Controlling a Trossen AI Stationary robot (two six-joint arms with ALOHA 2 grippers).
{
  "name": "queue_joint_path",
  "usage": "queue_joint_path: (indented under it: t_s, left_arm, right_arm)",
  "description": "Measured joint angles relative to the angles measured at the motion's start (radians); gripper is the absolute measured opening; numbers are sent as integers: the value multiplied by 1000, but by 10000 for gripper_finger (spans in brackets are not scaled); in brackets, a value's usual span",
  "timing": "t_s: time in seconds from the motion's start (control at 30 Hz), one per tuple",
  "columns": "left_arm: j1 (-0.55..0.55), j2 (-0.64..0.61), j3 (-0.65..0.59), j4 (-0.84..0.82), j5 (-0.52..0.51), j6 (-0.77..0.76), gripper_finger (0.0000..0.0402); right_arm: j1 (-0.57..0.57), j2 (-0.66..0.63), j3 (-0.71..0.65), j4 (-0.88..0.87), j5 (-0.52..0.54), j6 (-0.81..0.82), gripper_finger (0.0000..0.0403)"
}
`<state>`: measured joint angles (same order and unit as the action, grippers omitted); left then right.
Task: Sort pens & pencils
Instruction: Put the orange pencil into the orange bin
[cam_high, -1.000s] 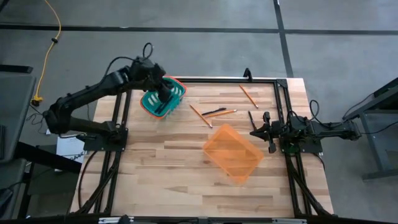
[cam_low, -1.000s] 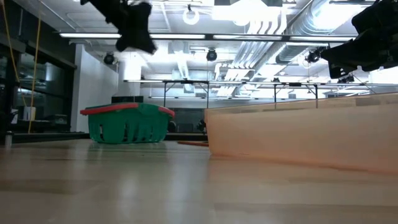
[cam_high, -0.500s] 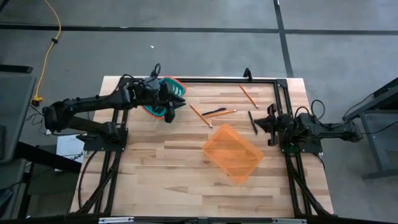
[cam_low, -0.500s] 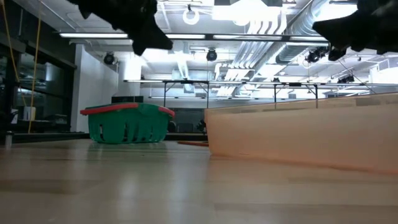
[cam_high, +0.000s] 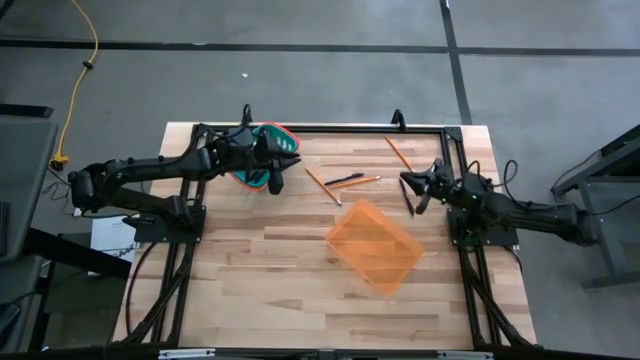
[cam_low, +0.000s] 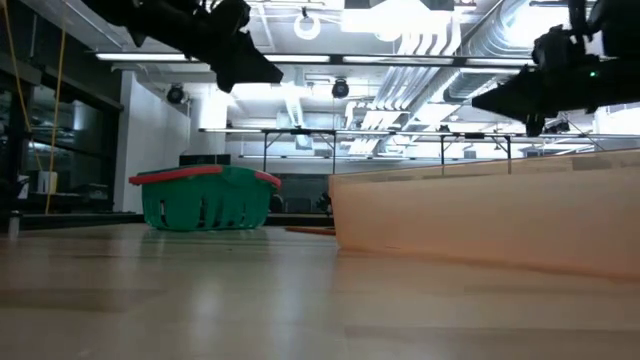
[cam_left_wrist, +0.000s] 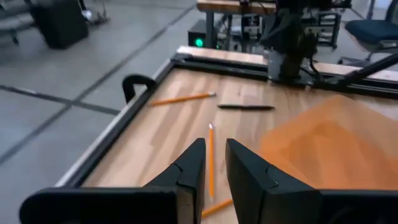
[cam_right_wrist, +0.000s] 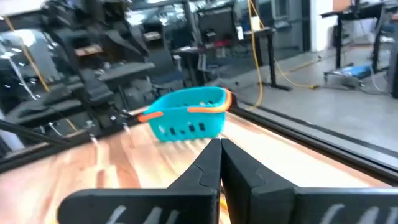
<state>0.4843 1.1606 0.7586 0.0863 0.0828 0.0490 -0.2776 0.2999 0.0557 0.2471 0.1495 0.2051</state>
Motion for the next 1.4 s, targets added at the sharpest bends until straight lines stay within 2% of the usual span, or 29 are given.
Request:
queue_joint_path:
  t_s: [0.23, 0.4, 0.53, 0.63, 0.73, 0.8, 0.97, 1.2, 1.4]
  left_arm:
    - [0, 0, 0, 109, -49, 107, 51]
    - [0, 0, 0, 197, -51, 174, 51]
    - [0, 0, 0, 217, -57, 205, 49]
    - [0, 0, 0, 214, -103, 212, 49]
    - [1, 8, 0, 201, -121, 210, 48]
    - [1, 21, 0, 194, -116, 207, 49]
    - [0, 74, 0, 203, -99, 186, 46]
    - [0, 94, -1, 174, -45, 167, 37]
    - [0, 94, -1, 154, -8, 153, 30]
  right_arm:
    - [-97, 152, 29, 53, 16, -26, 0]
    - [-127, 217, 29, 170, 123, -15, 0]
    - [-129, 258, 29, 297, 207, 80, 0]
    - [-129, 288, 29, 410, 192, 75, 0]
    - [-131, 319, 32, 466, 117, 39, 0]
    - [-145, 342, 61, 403, 71, 23, 0]
    - [-200, 452, 216, 89, -30, 25, 0]
    - [-243, 641, 419, -293, -30, -23, 5]
    - [-257, 812, 524, -431, -1, -1, 63]
